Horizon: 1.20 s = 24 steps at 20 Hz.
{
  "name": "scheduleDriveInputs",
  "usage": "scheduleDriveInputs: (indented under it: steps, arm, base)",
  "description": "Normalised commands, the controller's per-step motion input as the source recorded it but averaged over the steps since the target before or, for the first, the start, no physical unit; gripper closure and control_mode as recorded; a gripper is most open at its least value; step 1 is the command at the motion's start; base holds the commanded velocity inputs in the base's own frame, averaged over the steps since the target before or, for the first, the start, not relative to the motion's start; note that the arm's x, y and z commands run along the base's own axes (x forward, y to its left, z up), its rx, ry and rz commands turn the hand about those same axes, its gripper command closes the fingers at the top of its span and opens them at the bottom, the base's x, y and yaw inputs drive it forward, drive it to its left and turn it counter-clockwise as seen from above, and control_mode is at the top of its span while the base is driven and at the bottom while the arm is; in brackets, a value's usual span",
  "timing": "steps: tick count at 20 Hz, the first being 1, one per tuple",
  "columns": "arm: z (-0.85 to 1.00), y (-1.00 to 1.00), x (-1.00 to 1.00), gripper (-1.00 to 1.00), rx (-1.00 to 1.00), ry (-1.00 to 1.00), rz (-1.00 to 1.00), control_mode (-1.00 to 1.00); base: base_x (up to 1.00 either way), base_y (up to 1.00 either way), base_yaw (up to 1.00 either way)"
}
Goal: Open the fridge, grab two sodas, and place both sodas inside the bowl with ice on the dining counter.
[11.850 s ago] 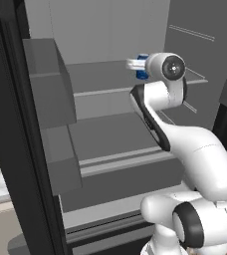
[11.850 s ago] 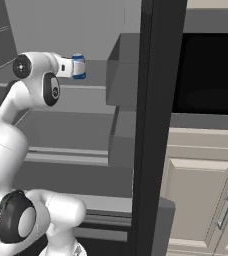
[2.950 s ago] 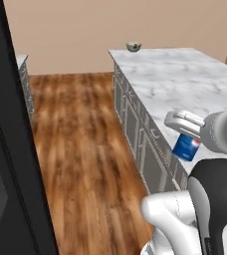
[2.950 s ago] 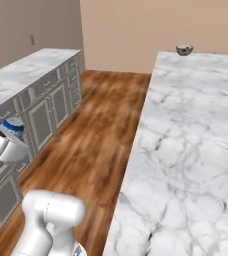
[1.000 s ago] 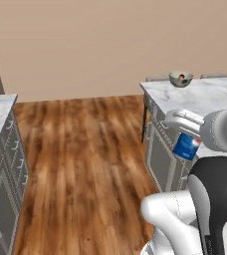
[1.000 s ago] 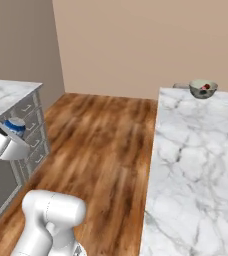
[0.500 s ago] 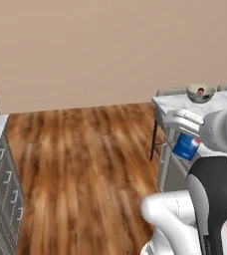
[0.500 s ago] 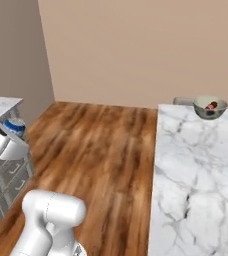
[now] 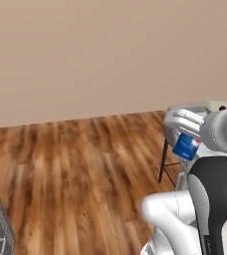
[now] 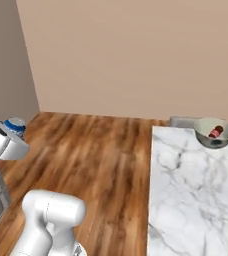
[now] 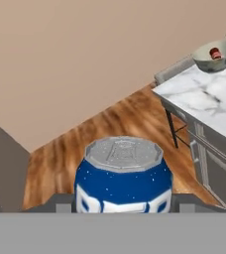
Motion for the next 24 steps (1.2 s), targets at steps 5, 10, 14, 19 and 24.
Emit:
scheduleDriveInputs:
  steps: [5,10,14,19,24]
  arm:
    - [0.00,0.00,0.00,1.00,0.00,0.00,0.00,1.00]
    - [0.00,0.00,0.00,1.00,0.00,0.00,0.00,1.00]
    - [0.00,0.00,0.00,1.00,0.00,0.00,0.00,1.00]
    - [0.00,0.00,0.00,1.00,0.00,0.00,0.00,1.00]
    - [0.00,0.00,0.00,1.00,0.00,0.00,0.00,1.00]
  base:
    - [1.00,0.14,-0.08]
    - [1.00,0.17,-0.07]
    - [1.00,0.25,-0.13]
    - [1.00,0.33,-0.36]
    - [0.93,0.40,-0.50]
